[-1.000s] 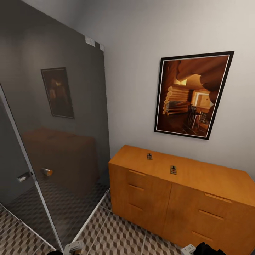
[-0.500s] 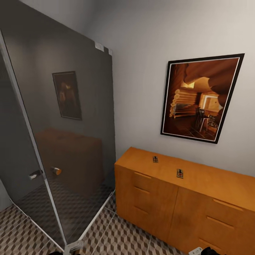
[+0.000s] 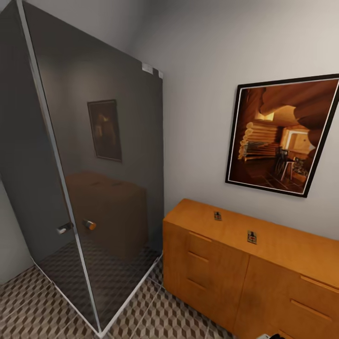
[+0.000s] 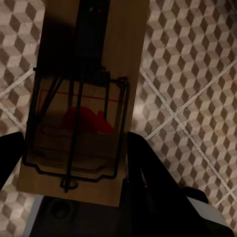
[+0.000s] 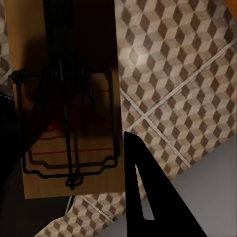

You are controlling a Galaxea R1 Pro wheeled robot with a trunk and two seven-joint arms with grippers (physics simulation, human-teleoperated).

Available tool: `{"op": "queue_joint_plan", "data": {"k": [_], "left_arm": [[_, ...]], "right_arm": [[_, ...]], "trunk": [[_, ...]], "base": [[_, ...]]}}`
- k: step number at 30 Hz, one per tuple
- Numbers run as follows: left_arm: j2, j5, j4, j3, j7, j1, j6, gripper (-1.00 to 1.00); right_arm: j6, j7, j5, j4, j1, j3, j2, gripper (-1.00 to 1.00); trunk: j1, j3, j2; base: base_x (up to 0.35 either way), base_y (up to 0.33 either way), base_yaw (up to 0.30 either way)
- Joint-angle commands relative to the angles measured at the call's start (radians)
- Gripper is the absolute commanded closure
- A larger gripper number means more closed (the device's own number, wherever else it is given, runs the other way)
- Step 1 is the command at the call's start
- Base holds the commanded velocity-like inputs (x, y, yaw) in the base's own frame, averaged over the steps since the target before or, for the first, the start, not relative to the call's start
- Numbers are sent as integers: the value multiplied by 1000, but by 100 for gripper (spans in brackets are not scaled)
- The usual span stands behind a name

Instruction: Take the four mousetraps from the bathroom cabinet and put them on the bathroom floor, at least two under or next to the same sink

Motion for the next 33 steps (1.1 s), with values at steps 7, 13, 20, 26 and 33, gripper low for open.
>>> {"op": "queue_joint_plan", "data": {"k": [7, 13, 20, 26, 33], "left_arm": [[-2, 4, 1, 6, 6, 2, -1, 100], [-2, 4, 0, 6, 6, 2, -1, 100], [-2, 4, 1, 6, 6, 2, -1, 100], [-3, 4, 1, 6, 6, 2, -1, 100], [-4, 4, 2, 6, 6, 2, -1, 100]], "right_arm": [[11, 6, 1, -3, 1, 7, 0, 100], [13, 6, 2, -1, 2, 8, 0, 100], [12, 6, 2, 22, 4, 9, 0, 100], [10, 6, 3, 28, 5, 9, 0, 100], [9, 6, 3, 29, 5, 9, 0, 100]], "trunk": [[0, 7, -1], [0, 9, -1], [0, 6, -1], [0, 1, -1], [0, -5, -1]], "base": [[0, 0, 216], [0, 0, 271], [0, 0, 287], [0, 0, 279], [0, 0, 266]]}}
